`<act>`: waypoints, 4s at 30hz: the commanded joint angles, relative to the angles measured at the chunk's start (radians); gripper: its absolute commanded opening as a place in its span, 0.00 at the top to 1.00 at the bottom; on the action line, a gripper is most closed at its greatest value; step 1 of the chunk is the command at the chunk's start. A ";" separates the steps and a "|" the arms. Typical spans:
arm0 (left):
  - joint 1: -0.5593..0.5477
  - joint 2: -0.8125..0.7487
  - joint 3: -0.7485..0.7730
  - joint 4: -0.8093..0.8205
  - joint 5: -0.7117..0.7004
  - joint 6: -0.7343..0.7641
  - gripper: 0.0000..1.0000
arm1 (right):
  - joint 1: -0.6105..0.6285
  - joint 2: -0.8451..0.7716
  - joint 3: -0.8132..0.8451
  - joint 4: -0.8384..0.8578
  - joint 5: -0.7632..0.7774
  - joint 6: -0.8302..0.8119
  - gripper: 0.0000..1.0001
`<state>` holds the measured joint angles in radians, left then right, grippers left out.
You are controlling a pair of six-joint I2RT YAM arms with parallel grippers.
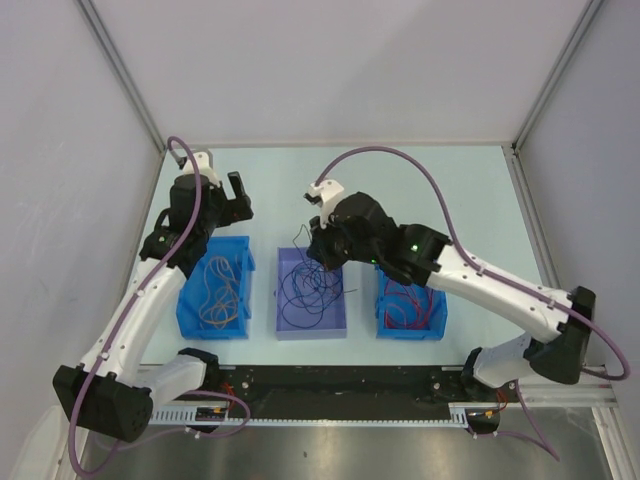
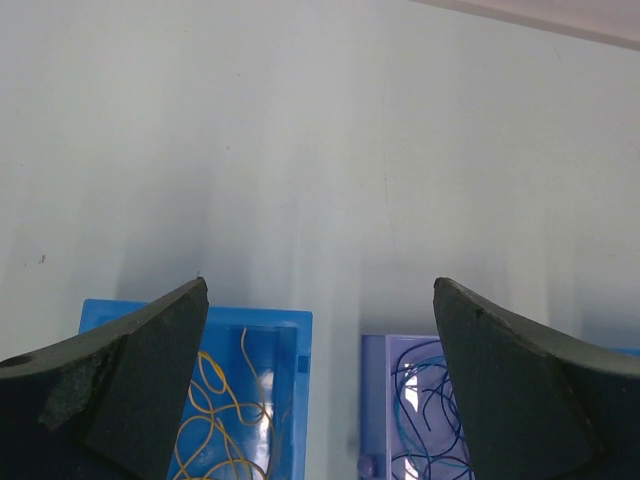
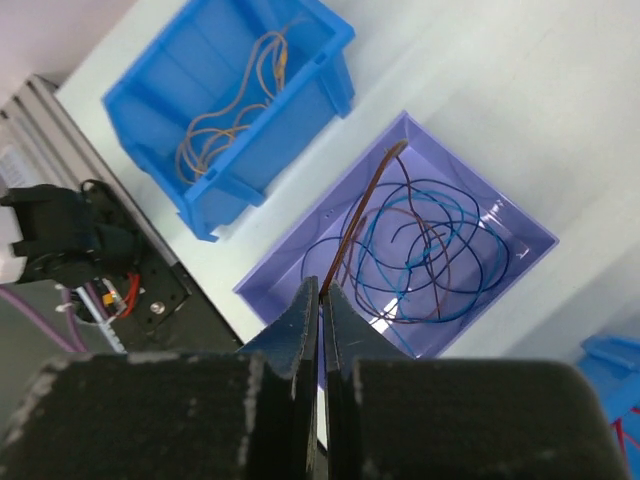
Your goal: Untangle the cables
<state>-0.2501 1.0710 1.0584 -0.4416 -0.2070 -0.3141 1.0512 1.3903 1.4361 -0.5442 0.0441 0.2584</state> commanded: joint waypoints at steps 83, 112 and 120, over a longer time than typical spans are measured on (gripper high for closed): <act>0.012 0.010 -0.001 0.024 -0.025 0.013 0.00 | -0.148 0.455 -0.157 0.290 -0.561 0.145 0.88; 0.011 -0.040 -0.020 0.012 0.015 -0.002 0.00 | -0.155 0.332 0.197 0.060 -0.224 -0.013 0.08; 0.011 -0.143 -0.127 -0.005 0.000 0.010 0.00 | -0.166 0.273 0.146 0.084 0.001 0.005 0.00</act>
<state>-0.2459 0.9836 0.9733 -0.4442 -0.2035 -0.3134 0.8925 1.7115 1.6093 -0.4465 -0.1280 0.2573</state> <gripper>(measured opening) 0.996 0.993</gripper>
